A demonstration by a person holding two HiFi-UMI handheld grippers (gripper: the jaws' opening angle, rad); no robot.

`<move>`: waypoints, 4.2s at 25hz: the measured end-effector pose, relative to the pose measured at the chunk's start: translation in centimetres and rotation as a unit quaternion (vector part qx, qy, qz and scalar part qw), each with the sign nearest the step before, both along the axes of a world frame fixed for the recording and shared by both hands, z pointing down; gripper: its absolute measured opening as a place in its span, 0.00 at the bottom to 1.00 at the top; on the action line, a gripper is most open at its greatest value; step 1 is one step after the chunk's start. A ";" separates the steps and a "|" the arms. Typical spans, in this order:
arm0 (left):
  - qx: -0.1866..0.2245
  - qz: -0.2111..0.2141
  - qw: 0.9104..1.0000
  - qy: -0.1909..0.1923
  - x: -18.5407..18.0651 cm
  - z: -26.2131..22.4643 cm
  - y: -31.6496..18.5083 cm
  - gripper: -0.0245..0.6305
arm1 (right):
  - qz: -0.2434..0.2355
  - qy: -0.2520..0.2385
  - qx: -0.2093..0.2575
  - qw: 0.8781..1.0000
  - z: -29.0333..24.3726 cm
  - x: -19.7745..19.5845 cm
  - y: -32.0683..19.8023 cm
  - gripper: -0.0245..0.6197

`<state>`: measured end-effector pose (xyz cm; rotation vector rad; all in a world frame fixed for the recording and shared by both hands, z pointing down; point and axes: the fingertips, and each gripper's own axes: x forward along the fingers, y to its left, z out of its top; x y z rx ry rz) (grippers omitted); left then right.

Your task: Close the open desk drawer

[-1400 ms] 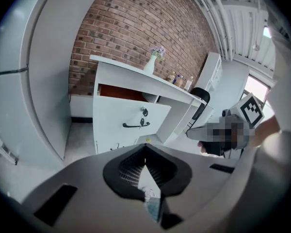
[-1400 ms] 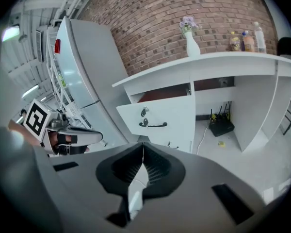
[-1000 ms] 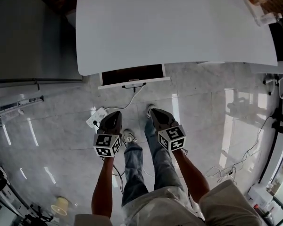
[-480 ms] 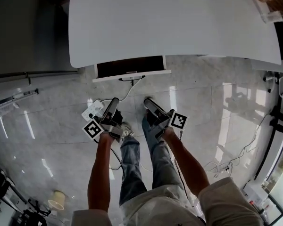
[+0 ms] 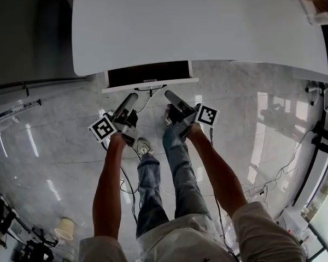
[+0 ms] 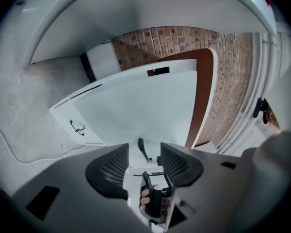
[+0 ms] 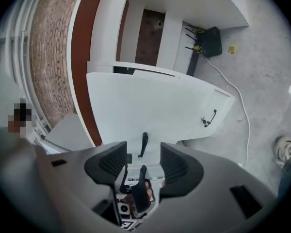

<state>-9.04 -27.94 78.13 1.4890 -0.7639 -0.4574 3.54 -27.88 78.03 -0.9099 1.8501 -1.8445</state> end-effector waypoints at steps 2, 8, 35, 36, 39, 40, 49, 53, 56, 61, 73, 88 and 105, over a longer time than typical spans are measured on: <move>0.001 0.006 1.000 0.006 0.3 -0.4 -0.7 0.37 | -0.010 0.000 0.004 1.000 -0.1 -0.2 -1.0 0.40; 0.020 0.032 0.999 -0.031 0.3 0.4 -2.3 0.30 | -0.018 0.026 0.010 0.999 0.5 -0.9 -2.9 0.24; 0.024 -0.004 0.998 -0.060 0.3 -0.1 -5.9 0.12 | 0.000 0.068 0.015 0.998 0.1 -0.2 -6.0 0.13; 0.024 0.001 0.998 -0.065 0.2 0.0 -7.0 0.12 | 0.002 0.069 0.015 0.997 0.2 -0.2 -7.1 0.13; 0.019 0.013 0.996 -0.081 0.0 0.1 -10.9 0.12 | 0.012 0.071 0.007 0.997 0.3 -0.5 -10.9 0.13; 0.016 0.014 0.996 -0.085 -0.2 0.0 -11.6 0.12 | 0.013 0.072 0.005 0.997 0.2 -0.7 -11.6 0.13; 0.004 0.020 0.993 -0.112 -0.1 -0.2 -14.3 0.11 | -0.002 0.115 -0.002 0.993 0.4 -0.6 -14.2 0.13; -0.001 0.012 0.995 -0.104 -0.2 -0.1 -14.1 0.11 | 0.004 0.112 -0.001 0.994 0.3 -0.8 -14.2 0.13; 0.001 0.003 0.995 -0.102 0.0 -0.2 -14.2 0.12 | 0.001 0.116 0.000 0.993 0.2 -0.7 -14.2 0.13; 0.014 0.022 0.992 -0.124 0.3 0.2 -12.2 0.17 | -0.016 0.115 0.011 0.993 0.3 -1.0 -12.7 0.32; 0.012 0.037 0.991 -0.130 0.4 -0.7 -5.3 0.21 | -0.039 0.136 0.001 0.990 0.1 -1.8 -5.1 0.15; 0.170 0.128 0.925 -0.314 1.0 -12.0 -0.3 0.05 | -0.129 0.426 0.174 0.879 -10.5 -2.3 -0.4 0.06; 0.359 0.106 0.820 -0.433 5.6 -33.7 5.9 0.05 | -0.045 0.535 0.309 0.785 -32.3 -1.7 6.8 0.06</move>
